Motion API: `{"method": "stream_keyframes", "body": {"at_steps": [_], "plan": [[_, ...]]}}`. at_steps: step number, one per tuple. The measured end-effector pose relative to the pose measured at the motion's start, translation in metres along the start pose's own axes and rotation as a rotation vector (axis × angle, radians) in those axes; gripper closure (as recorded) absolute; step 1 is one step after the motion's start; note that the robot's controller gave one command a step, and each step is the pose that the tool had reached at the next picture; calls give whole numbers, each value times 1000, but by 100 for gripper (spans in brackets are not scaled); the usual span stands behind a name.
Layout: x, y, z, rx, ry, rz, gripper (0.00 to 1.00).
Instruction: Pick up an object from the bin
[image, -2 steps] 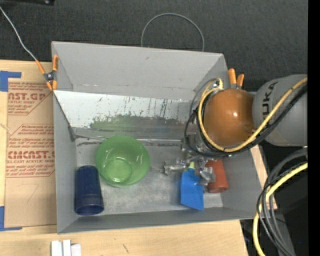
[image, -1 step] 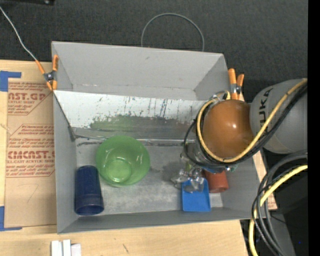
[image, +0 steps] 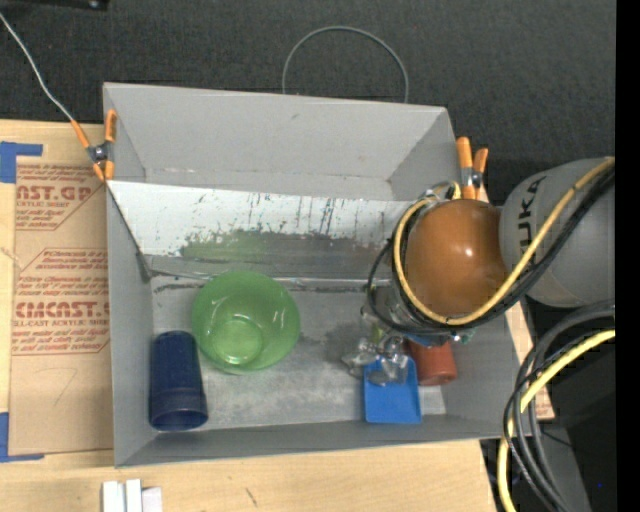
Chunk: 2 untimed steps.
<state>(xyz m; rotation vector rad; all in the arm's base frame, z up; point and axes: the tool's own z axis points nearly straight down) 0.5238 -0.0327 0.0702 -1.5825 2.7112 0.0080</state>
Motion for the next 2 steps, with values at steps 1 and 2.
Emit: {"method": "stream_keyframes", "body": {"at_steps": [1, 2], "plan": [[1, 3, -11, -10, 4, 0, 100], [-1, 1, -39, 0, -1, 1, 100]]}}
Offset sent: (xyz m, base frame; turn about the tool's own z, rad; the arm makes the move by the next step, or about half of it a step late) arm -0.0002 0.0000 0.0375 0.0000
